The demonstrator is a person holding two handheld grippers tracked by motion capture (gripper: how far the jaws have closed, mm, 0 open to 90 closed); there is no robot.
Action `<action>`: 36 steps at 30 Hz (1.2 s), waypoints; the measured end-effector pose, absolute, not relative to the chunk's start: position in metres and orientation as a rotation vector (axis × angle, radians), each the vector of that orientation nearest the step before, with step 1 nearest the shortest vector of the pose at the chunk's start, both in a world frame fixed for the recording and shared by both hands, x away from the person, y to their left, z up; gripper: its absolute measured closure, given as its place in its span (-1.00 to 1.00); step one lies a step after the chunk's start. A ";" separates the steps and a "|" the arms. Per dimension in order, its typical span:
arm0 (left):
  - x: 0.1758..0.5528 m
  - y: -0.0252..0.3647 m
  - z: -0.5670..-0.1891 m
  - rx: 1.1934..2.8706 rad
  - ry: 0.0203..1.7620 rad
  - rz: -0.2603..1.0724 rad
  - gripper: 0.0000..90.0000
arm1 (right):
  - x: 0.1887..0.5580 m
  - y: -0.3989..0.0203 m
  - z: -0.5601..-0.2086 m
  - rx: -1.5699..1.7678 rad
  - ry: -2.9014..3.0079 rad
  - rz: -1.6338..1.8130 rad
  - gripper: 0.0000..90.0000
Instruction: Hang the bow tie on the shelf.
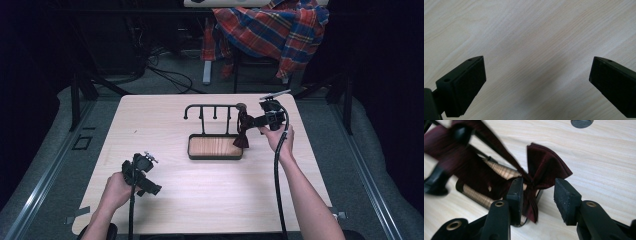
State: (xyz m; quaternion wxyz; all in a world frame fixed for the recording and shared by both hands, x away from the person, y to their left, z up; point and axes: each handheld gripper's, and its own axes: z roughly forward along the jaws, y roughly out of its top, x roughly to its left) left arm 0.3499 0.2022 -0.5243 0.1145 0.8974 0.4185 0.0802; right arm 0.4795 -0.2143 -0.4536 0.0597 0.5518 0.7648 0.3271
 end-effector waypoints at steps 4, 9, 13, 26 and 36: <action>0.350 0.202 -0.524 2.631 1.227 0.237 -0.98 | 0.473 -0.214 -0.450 1.635 2.358 0.949 0.32; 0.350 0.202 -0.524 2.629 1.228 0.239 -0.98 | 0.463 -0.215 -0.446 1.581 2.400 0.923 0.30; 0.350 0.203 -0.522 2.592 1.231 0.248 -0.98 | 0.453 -0.219 -0.443 1.549 2.429 0.917 0.18; 0.349 0.202 -0.522 2.592 1.220 0.244 -0.98 | 0.421 -0.219 -0.427 1.418 2.486 0.887 -0.12; 0.349 0.203 -0.521 2.581 1.221 0.242 -0.99 | 0.393 -0.215 -0.413 1.335 2.517 0.862 -0.32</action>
